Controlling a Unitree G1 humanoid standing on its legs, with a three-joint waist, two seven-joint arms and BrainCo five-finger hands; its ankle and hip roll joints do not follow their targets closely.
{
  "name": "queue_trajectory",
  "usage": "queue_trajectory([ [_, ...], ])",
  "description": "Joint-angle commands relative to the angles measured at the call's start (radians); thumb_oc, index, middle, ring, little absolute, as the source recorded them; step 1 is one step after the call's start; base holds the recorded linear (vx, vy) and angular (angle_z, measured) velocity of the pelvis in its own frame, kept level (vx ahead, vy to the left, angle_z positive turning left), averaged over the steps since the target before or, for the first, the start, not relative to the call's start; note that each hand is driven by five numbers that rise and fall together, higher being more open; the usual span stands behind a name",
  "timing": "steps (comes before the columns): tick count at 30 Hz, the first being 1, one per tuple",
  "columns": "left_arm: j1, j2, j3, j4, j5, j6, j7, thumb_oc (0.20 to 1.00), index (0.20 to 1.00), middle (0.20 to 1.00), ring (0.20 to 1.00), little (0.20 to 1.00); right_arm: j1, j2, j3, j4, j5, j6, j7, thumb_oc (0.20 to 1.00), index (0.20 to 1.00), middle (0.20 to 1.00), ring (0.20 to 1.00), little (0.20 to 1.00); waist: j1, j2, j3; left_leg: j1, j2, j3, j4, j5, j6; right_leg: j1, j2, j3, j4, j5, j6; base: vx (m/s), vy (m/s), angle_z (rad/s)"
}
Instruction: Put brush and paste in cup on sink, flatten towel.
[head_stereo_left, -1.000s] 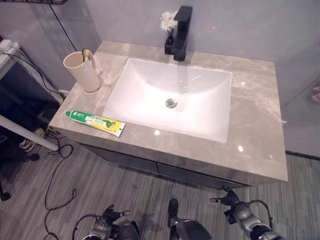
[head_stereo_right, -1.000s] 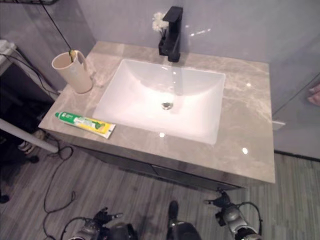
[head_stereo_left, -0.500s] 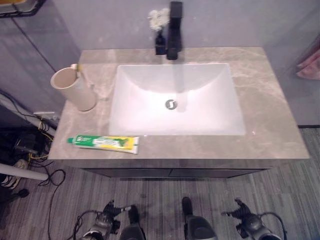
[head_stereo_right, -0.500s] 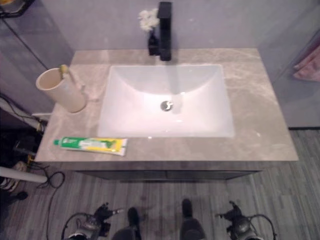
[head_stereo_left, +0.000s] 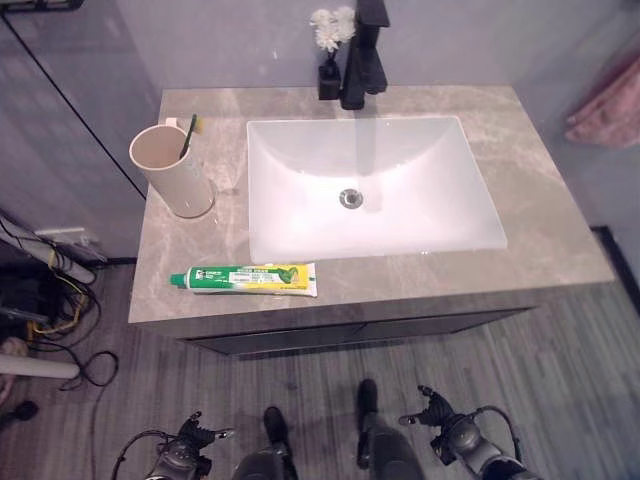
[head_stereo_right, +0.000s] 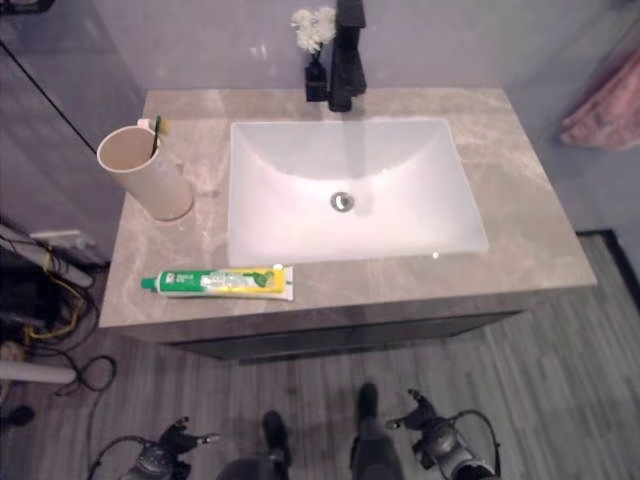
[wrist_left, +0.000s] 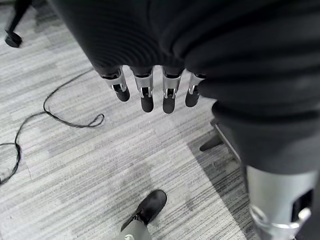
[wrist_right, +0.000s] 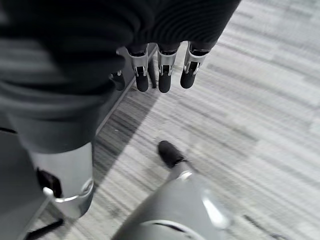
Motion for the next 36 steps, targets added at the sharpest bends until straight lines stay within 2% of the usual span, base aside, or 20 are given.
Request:
queue_trajectory([
  [1, -0.066, 0.005, -0.038, -0.013, 0.073, -0.022, 0.009, 1.000, 1.000, 1.000, 1.000, 1.000, -0.068, -0.051, 0.007, 0.044, -0.035, 0.001, -0.024, 1.000, 1.000, 1.000, 1.000, 1.000, -0.001, 0.079, 0.009, -0.043, 0.049, -0.056, 0.006, 0.039, -0.087, -0.015, 0.023, 0.005, -0.001, -0.045, 0.012, -0.06, -0.037, 0.14],
  [5, -0.053, 0.002, -0.059, -0.054, 0.075, -0.033, 0.015, 1.000, 1.000, 1.000, 1.000, 1.000, -0.061, -0.060, -0.082, 0.126, 0.036, 0.004, -0.053, 1.000, 1.000, 1.000, 1.000, 1.000, 0.004, 0.106, -0.001, -0.057, 0.050, -0.082, 0.006, 0.040, -0.093, -0.010, 0.009, -0.033, -0.001, -0.057, 0.017, -0.02, -0.046, 0.38],
  [7, -0.044, 0.016, -0.113, -0.108, 0.148, -0.039, 0.032, 1.000, 1.000, 1.000, 1.000, 1.000, -0.060, -0.057, -0.122, 0.164, 0.080, 0.008, -0.062, 1.000, 1.000, 1.000, 1.000, 1.000, 0.006, 0.118, 0.002, -0.045, 0.048, -0.082, 0.006, 0.035, -0.094, 0.005, 0.003, -0.047, -0.001, -0.059, 0.021, 0.03, -0.005, 0.31],
  [8, -0.033, 0.056, -0.173, -0.208, 0.228, -0.052, 0.040, 1.000, 1.000, 1.000, 1.000, 1.000, -0.062, -0.058, -0.133, 0.191, 0.084, 0.013, -0.068, 1.000, 1.000, 1.000, 1.000, 1.000, 0.010, 0.126, 0.005, -0.039, 0.048, -0.084, 0.006, 0.034, -0.095, 0.012, 0.002, -0.051, -0.001, -0.061, 0.022, 0.04, -0.023, 0.41],
  [9, 0.038, 0.174, -0.200, -0.460, 0.279, -0.078, 0.016, 1.000, 1.000, 1.000, 1.000, 1.000, -0.065, -0.067, -0.149, 0.242, 0.063, 0.021, -0.079, 1.000, 1.000, 1.000, 1.000, 1.000, 0.031, 0.141, 0.009, -0.032, 0.049, -0.091, 0.006, 0.031, -0.096, 0.027, -0.001, -0.063, -0.001, -0.070, 0.023, 0.02, -0.030, 0.18],
  [11, 0.044, 0.181, -0.196, -0.470, 0.278, -0.073, 0.011, 1.000, 1.000, 1.000, 1.000, 1.000, -0.066, -0.063, -0.147, 0.243, 0.062, 0.020, -0.080, 1.000, 1.000, 1.000, 1.000, 1.000, 0.030, 0.137, 0.006, -0.037, 0.048, -0.092, 0.006, 0.036, -0.095, 0.022, -0.002, -0.062, -0.001, -0.067, 0.022, 0.00, -0.023, 0.09],
  [12, 0.194, 0.355, -0.120, -0.752, 0.276, -0.116, -0.035, 1.000, 1.000, 1.000, 1.000, 1.000, -0.068, -0.081, -0.156, 0.274, -0.010, 0.033, -0.093, 1.000, 1.000, 1.000, 1.000, 1.000, 0.058, 0.152, 0.009, -0.032, 0.048, -0.100, 0.006, 0.035, -0.097, 0.034, -0.005, -0.077, -0.001, -0.074, 0.024, 0.01, -0.021, 0.12],
  [13, 0.261, 0.439, -0.065, -0.888, 0.269, -0.153, -0.051, 1.000, 1.000, 1.000, 1.000, 1.000, -0.066, -0.101, -0.176, 0.292, -0.042, 0.039, -0.097, 1.000, 1.000, 1.000, 1.000, 1.000, 0.079, 0.168, 0.010, -0.035, 0.045, -0.109, 0.006, 0.032, -0.099, 0.037, -0.009, -0.085, -0.001, -0.079, 0.027, -0.02, -0.022, 0.11],
  [15, 0.373, 0.589, 0.056, -1.101, 0.294, -0.189, -0.070, 1.000, 1.000, 1.000, 1.000, 1.000, -0.047, -0.121, -0.264, 0.301, 0.029, 0.038, -0.094, 1.000, 1.000, 1.000, 1.000, 1.000, 0.091, 0.183, 0.010, -0.045, 0.041, -0.116, 0.006, 0.032, -0.100, 0.037, -0.013, -0.092, -0.001, -0.084, 0.030, -0.03, 0.007, 0.11],
  [16, 0.435, 0.653, 0.130, -1.180, 0.290, -0.190, -0.089, 1.000, 1.000, 1.000, 1.000, 1.000, -0.028, -0.115, -0.290, 0.298, 0.052, 0.039, -0.082, 1.000, 1.000, 1.000, 1.000, 1.000, 0.090, 0.181, 0.005, -0.052, 0.039, -0.119, 0.006, 0.037, -0.099, 0.031, -0.017, -0.094, -0.001, -0.079, 0.030, 0.03, 0.022, 0.30],
  [17, 0.484, 0.699, 0.195, -1.237, 0.301, -0.208, -0.083, 1.000, 1.000, 1.000, 1.000, 1.000, 0.003, -0.120, -0.387, 0.312, 0.149, 0.044, -0.087, 1.000, 1.000, 1.000, 1.000, 1.000, 0.089, 0.194, 0.003, -0.049, 0.038, -0.119, 0.006, 0.028, -0.100, 0.038, -0.019, -0.096, -0.001, -0.086, 0.034, 0.02, 0.020, 0.53],
  [18, 0.525, 0.732, 0.268, -1.282, 0.303, -0.202, -0.076, 1.000, 1.000, 1.000, 1.000, 1.000, 0.026, -0.107, -0.400, 0.317, 0.158, 0.047, -0.070, 1.000, 1.000, 1.000, 1.000, 1.000, 0.092, 0.193, 0.000, -0.052, 0.035, -0.119, 0.006, 0.033, -0.099, 0.037, -0.023, -0.098, -0.001, -0.081, 0.033, 0.08, 0.012, 0.36],
  [19, 0.555, 0.757, 0.366, -1.309, 0.326, -0.202, -0.012, 1.000, 1.000, 1.000, 1.000, 1.000, 0.048, -0.089, -0.413, 0.324, 0.170, 0.050, -0.067, 1.000, 1.000, 1.000, 1.000, 1.000, 0.103, 0.201, -0.004, -0.048, 0.032, -0.126, 0.006, 0.025, -0.101, 0.047, -0.027, -0.105, -0.001, -0.089, 0.036, 0.03, -0.007, 0.27],
  [21, 0.594, 0.749, 0.428, -1.314, 0.327, -0.189, 0.018, 1.000, 1.000, 1.000, 1.000, 1.000, 0.058, -0.074, -0.401, 0.321, 0.165, 0.049, -0.065, 1.000, 1.000, 1.000, 1.000, 1.000, 0.099, 0.197, -0.005, -0.053, 0.028, -0.131, 0.006, 0.032, -0.101, 0.047, -0.032, -0.109, -0.001, -0.084, 0.034, 0.02, -0.014, 0.06],
  [22, 0.630, 0.743, 0.553, -1.318, 0.336, -0.183, 0.094, 1.000, 1.000, 1.000, 1.000, 1.000, 0.082, -0.061, -0.395, 0.323, 0.141, 0.052, -0.070, 1.000, 1.000, 1.000, 1.000, 1.000, 0.115, 0.209, -0.005, -0.053, 0.021, -0.143, 0.006, 0.032, -0.104, 0.057, -0.045, -0.124, -0.001, -0.085, 0.035, 0.02, -0.011, 0.13],
  [25, 0.641, 0.672, 0.699, -1.331, 0.289, -0.184, 0.176, 1.000, 1.000, 1.000, 1.000, 1.000, 0.115, -0.032, -0.402, 0.343, 0.144, 0.070, -0.057, 1.000, 1.000, 1.000, 1.000, 1.000, 0.118, 0.216, -0.009, -0.054, 0.011, -0.163, 0.006, 0.028, -0.110, 0.076, -0.066, -0.153, -0.001, -0.091, 0.038, 0.04, -0.018, 0.32],
  [27, 0.561, 0.550, 0.703, -1.284, 0.150, -0.171, 0.209, 1.000, 1.000, 1.000, 1.000, 1.000, 0.120, -0.013, -0.394, 0.353, 0.143, 0.083, -0.032, 1.000, 1.000, 1.000, 1.000, 1.000, 0.115, 0.215, -0.007, -0.057, 0.008, -0.175, 0.006, 0.035, -0.112, 0.083, -0.074, -0.165, -0.001, -0.092, 0.035, 0.00, -0.031, 0.33],
  [30, 0.434, 0.481, 0.706, -1.292, 0.053, -0.200, 0.229, 1.000, 1.000, 1.000, 1.000, 1.000, 0.101, -0.002, -0.368, 0.340, 0.145, 0.091, -0.012, 1.000, 1.000, 1.000, 1.000, 1.000, 0.102, 0.211, 0.001, -0.073, 0.007, -0.181, 0.006, 0.045, -0.120, 0.072, -0.083, -0.172, -0.001, -0.087, 0.030, -0.03, -0.029, 0.17],
  [35, 0.327, 0.483, 0.657, -1.325, 0.013, -0.223, 0.189, 1.000, 1.000, 1.000, 1.000, 1.000, 0.053, -0.009, -0.350, 0.283, 0.185, 0.068, -0.019, 1.000, 1.000, 1.000, 1.000, 1.000, 0.087, 0.193, 0.019, -0.099, 0.015, -0.156, 0.006, 0.047, -0.123, 0.031, -0.075, -0.148, -0.001, -0.077, 0.025, -0.03, -0.018, 0.08],
  [36, 0.310, 0.498, 0.636, -1.343, 0.008, -0.243, 0.178, 1.000, 1.000, 1.000, 1.000, 1.000, 0.028, -0.002, -0.332, 0.178, 0.245, 0.012, -0.038, 1.000, 1.000, 1.000, 1.000, 1.000, 0.075, 0.177, 0.030, -0.104, 0.025, -0.132, 0.006, 0.045, -0.120, 0.007, -0.064, -0.122, -0.001, -0.070, 0.024, -0.02, -0.002, -0.16],
])
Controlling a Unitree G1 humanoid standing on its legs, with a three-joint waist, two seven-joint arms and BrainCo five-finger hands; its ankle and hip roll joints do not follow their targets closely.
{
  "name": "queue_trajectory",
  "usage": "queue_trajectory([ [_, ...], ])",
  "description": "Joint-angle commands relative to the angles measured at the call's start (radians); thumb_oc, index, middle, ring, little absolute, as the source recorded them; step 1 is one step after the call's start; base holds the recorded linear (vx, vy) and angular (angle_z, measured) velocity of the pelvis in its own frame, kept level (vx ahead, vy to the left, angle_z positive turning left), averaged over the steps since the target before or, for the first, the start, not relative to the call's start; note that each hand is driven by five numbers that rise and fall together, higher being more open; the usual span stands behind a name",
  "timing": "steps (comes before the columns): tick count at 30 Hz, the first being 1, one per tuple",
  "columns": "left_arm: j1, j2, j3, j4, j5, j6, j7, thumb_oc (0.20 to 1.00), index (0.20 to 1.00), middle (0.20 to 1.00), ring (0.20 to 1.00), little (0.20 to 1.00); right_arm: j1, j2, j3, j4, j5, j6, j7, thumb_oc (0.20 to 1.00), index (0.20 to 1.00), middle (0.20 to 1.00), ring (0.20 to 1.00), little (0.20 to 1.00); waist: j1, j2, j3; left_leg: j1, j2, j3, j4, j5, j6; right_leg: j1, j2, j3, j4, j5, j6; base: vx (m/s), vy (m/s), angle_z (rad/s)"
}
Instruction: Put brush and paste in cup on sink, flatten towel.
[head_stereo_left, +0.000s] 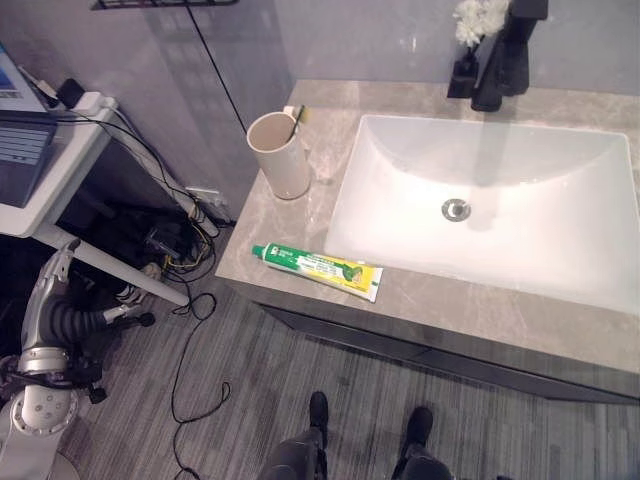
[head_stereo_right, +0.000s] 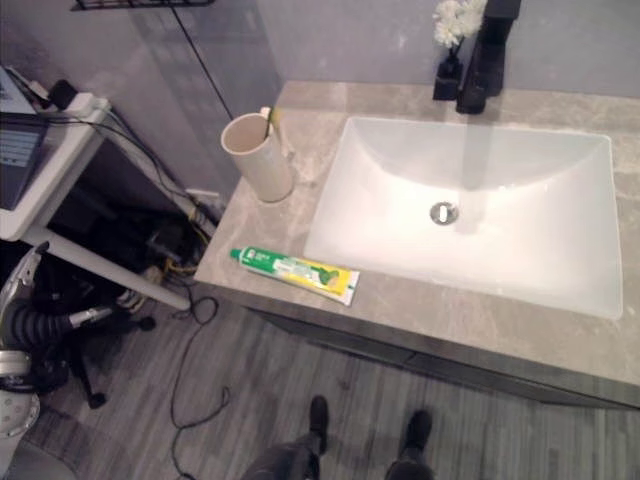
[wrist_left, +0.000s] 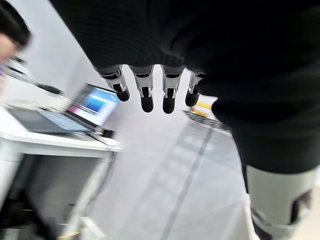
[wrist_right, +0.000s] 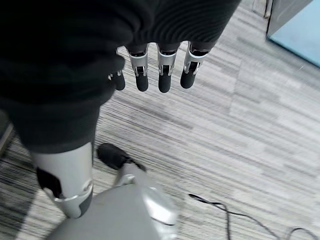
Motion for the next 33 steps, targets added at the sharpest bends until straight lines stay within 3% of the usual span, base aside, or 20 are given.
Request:
queue_trajectory([
  [1, -0.073, 0.076, 0.018, -0.064, -0.014, -0.083, 0.007, 1.000, 1.000, 1.000, 1.000, 1.000, -0.071, 0.028, 0.083, -0.141, 0.109, -0.074, -0.019, 1.000, 1.000, 1.000, 1.000, 1.000, -0.038, -0.045, 0.064, 0.021, 0.012, 0.119, 0.012, -0.010, -0.040, -0.041, -0.057, 0.121, 0.000, 0.044, 0.072, -0.02, -0.002, -0.31],
  [2, -0.073, 0.076, 0.018, -0.063, -0.014, -0.084, 0.007, 1.000, 1.000, 1.000, 1.000, 1.000, -0.071, 0.028, 0.082, -0.142, 0.109, -0.074, -0.019, 1.000, 1.000, 1.000, 1.000, 1.000, -0.037, -0.046, 0.063, 0.019, 0.011, 0.120, 0.012, -0.010, -0.040, -0.043, -0.057, 0.122, 0.000, 0.045, 0.072, 0.01, 0.000, -0.63],
  [4, -0.068, 0.174, -0.010, -0.087, 0.038, -0.100, -0.003, 1.000, 1.000, 1.000, 1.000, 1.000, -0.093, 0.030, 0.155, -0.210, 0.091, -0.097, 0.004, 1.000, 1.000, 1.000, 1.000, 1.000, -0.042, -0.066, 0.070, 0.022, 0.023, 0.148, 0.012, -0.015, -0.040, -0.062, -0.046, 0.150, 0.000, 0.050, 0.071, 0.01, -0.004, -0.64],
  [7, -0.074, 0.244, -0.051, -0.095, 0.041, -0.101, -0.028, 1.000, 1.000, 1.000, 1.000, 1.000, -0.109, 0.015, 0.195, -0.235, 0.068, -0.104, 0.005, 1.000, 1.000, 1.000, 1.000, 1.000, -0.043, -0.074, 0.063, 0.032, 0.030, 0.168, 0.012, -0.016, -0.041, -0.069, -0.038, 0.164, 0.000, 0.052, 0.071, 0.03, -0.010, -0.33],
  [12, -0.078, 0.304, -0.070, -0.099, 0.039, -0.103, -0.047, 1.000, 1.000, 1.000, 1.000, 1.000, -0.108, 0.002, 0.207, -0.258, 0.032, -0.111, -0.025, 1.000, 1.000, 1.000, 1.000, 1.000, -0.050, -0.065, 0.060, 0.041, 0.032, 0.174, 0.012, -0.018, -0.043, -0.068, -0.037, 0.166, 0.000, 0.049, 0.072, 0.01, -0.005, -0.17],
  [15, -0.054, 0.361, -0.083, -0.094, 0.059, -0.119, -0.054, 1.000, 1.000, 1.000, 1.000, 1.000, -0.081, -0.004, 0.211, -0.333, 0.035, -0.148, -0.046, 1.000, 1.000, 1.000, 1.000, 1.000, -0.064, -0.057, 0.063, 0.046, 0.032, 0.183, 0.012, -0.016, -0.046, -0.069, -0.038, 0.171, 0.000, 0.052, 0.073, 0.00, 0.000, 0.00],
  [33, -0.140, 0.333, -0.269, -0.080, 0.062, -0.100, -0.065, 1.000, 1.000, 1.000, 1.000, 1.000, -0.064, 0.023, 0.247, -0.264, -0.030, -0.127, -0.074, 1.000, 1.000, 1.000, 1.000, 1.000, -0.095, -0.062, 0.052, 0.031, 0.038, 0.212, 0.012, -0.011, -0.050, -0.109, -0.022, 0.196, 0.000, 0.061, 0.072, 0.00, -0.010, -0.06],
])
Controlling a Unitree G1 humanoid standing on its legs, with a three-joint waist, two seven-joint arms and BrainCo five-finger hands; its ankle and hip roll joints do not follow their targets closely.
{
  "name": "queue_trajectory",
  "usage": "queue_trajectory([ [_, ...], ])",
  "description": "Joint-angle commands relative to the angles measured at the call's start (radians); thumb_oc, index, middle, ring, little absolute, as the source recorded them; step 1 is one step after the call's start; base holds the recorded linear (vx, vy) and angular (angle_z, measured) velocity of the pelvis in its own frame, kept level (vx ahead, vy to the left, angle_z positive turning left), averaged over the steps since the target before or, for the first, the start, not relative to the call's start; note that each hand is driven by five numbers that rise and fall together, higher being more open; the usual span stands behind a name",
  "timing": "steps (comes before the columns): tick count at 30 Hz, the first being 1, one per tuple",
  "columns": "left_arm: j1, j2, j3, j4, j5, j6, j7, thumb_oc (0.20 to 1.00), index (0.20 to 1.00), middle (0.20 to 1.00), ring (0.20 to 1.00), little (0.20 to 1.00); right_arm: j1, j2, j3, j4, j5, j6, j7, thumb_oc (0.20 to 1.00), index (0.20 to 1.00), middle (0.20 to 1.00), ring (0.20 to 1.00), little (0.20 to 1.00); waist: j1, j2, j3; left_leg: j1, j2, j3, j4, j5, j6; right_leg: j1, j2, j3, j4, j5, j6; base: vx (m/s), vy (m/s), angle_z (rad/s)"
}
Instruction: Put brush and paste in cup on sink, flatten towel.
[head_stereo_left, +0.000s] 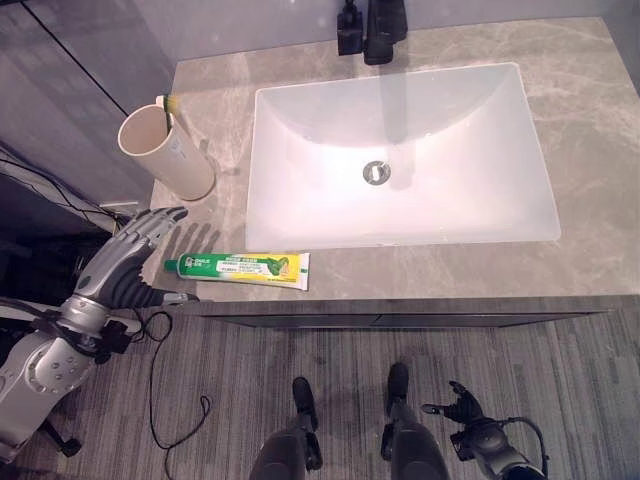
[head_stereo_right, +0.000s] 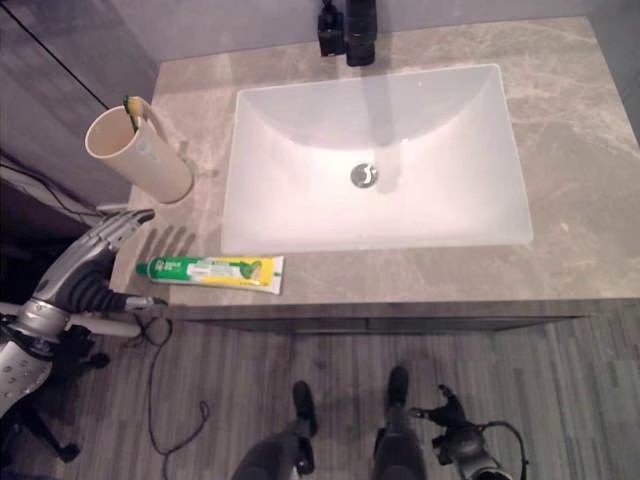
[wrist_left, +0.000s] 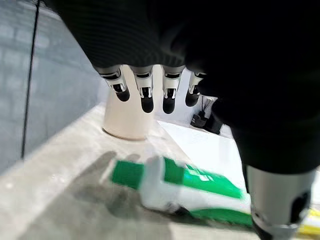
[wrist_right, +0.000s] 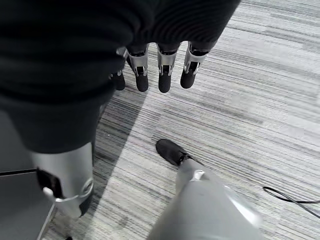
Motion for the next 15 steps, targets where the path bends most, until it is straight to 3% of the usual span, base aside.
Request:
queue_trajectory([
  [1, -0.053, -0.007, -0.004, 0.043, 0.008, -0.017, 0.002, 1.000, 1.000, 1.000, 1.000, 1.000, -0.018, 0.032, 0.026, 0.011, -0.003, 0.000, -0.026, 1.000, 1.000, 1.000, 1.000, 1.000, -0.013, -0.041, -0.026, 0.009, -0.009, 0.039, 0.012, -0.010, -0.050, -0.024, -0.072, 0.029, 0.001, 0.023, 0.089, 0.02, -0.026, -0.13],
  [15, -0.052, -0.044, -0.043, 0.039, -0.009, -0.001, -0.018, 1.000, 1.000, 1.000, 1.000, 1.000, -0.020, 0.038, 0.029, 0.044, -0.007, 0.014, -0.035, 1.000, 1.000, 1.000, 1.000, 1.000, -0.019, -0.052, -0.027, -0.009, 0.002, 0.047, 0.012, -0.004, -0.054, -0.054, -0.055, 0.046, 0.001, 0.025, 0.081, 0.00, -0.008, -0.04],
])
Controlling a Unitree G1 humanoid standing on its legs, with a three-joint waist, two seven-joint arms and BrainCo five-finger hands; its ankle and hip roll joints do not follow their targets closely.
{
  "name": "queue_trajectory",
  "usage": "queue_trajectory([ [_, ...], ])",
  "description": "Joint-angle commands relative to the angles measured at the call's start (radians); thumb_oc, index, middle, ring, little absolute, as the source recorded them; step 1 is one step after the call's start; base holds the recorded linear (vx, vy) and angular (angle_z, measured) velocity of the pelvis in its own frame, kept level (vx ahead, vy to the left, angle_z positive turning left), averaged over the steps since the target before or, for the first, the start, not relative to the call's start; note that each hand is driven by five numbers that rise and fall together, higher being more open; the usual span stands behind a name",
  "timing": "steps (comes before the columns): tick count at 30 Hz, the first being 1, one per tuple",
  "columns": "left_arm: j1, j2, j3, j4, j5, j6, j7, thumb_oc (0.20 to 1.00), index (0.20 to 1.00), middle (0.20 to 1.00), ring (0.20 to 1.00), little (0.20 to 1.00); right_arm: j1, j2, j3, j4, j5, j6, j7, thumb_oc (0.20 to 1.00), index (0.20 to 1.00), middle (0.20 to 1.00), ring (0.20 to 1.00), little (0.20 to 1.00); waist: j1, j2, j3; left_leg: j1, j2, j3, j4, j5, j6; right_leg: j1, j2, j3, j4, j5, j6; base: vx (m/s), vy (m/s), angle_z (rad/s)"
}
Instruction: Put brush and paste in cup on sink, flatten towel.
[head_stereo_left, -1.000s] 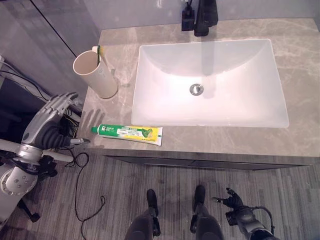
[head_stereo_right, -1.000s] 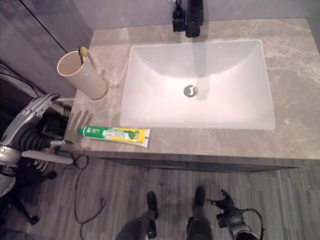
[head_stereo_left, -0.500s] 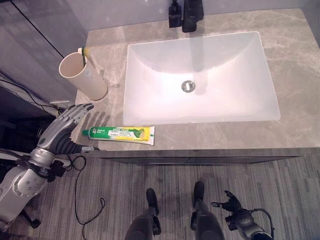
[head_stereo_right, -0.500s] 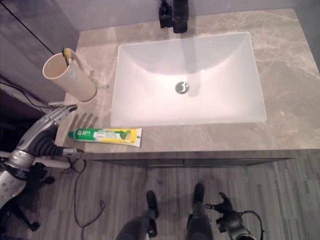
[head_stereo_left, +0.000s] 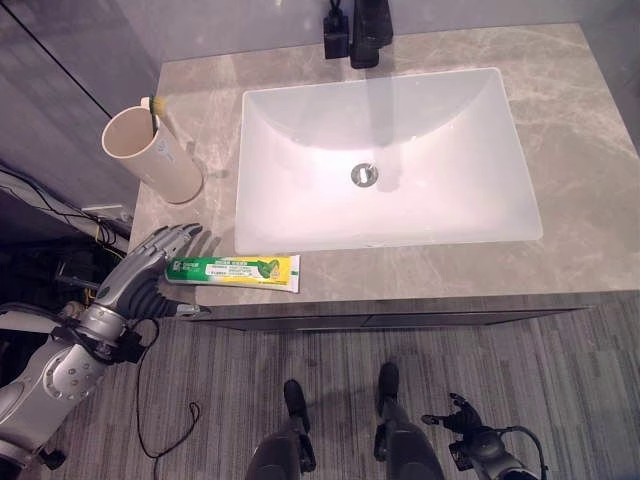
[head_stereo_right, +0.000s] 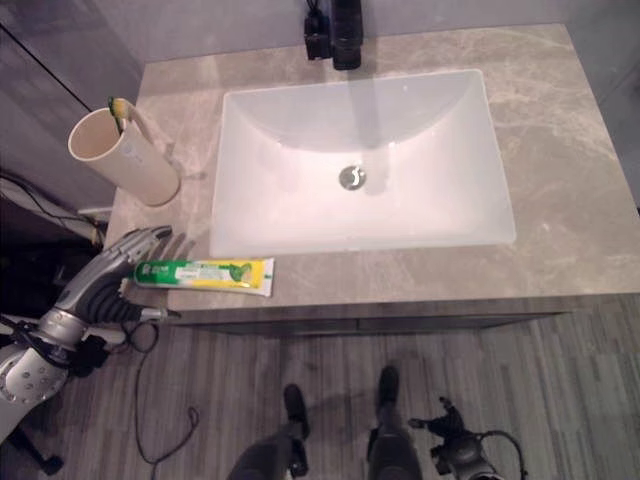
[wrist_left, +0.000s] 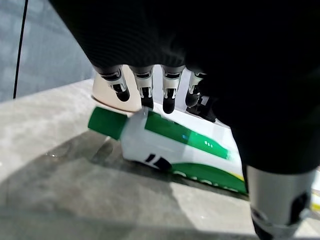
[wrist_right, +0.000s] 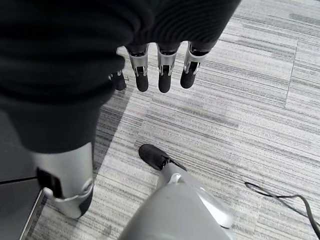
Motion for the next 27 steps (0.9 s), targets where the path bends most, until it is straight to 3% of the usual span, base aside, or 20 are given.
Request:
queue_trajectory([
  [1, -0.056, -0.012, -0.008, 0.039, -0.007, -0.013, 0.017, 1.000, 1.000, 1.000, 1.000, 1.000, -0.021, 0.015, 0.028, 0.000, -0.006, -0.005, -0.017, 1.000, 1.000, 1.000, 1.000, 1.000, -0.015, -0.012, -0.009, 0.000, -0.003, 0.022, 0.012, 0.001, -0.047, -0.027, -0.062, 0.018, 0.001, 0.018, 0.090, -0.01, -0.008, -0.06],
  [17, -0.066, -0.053, -0.036, 0.063, -0.023, 0.012, 0.005, 1.000, 1.000, 1.000, 1.000, 1.000, -0.023, 0.003, 0.023, -0.015, 0.005, -0.003, -0.030, 1.000, 1.000, 1.000, 1.000, 1.000, -0.020, -0.011, 0.012, -0.025, 0.004, 0.025, 0.012, 0.012, -0.049, -0.053, -0.052, 0.025, 0.001, 0.024, 0.086, 0.00, -0.001, -0.01],
  [21, -0.069, -0.134, -0.052, 0.107, -0.129, 0.030, -0.031, 1.000, 1.000, 1.000, 1.000, 1.000, -0.023, 0.000, 0.017, -0.018, 0.016, 0.000, -0.030, 1.000, 1.000, 1.000, 1.000, 1.000, -0.021, -0.012, 0.020, -0.032, 0.005, 0.025, 0.012, 0.015, -0.048, -0.059, -0.050, 0.026, 0.001, 0.026, 0.084, -0.01, -0.004, 0.00],
  [27, -0.062, -0.194, -0.026, 0.133, -0.170, 0.043, -0.043, 1.000, 1.000, 1.000, 1.000, 1.000, -0.017, 0.002, -0.013, -0.012, 0.044, 0.002, -0.031, 1.000, 1.000, 1.000, 1.000, 1.000, -0.022, -0.011, 0.030, -0.036, 0.007, 0.026, 0.012, 0.012, -0.049, -0.065, -0.048, 0.026, 0.001, 0.025, 0.083, 0.00, 0.000, 0.00],
])
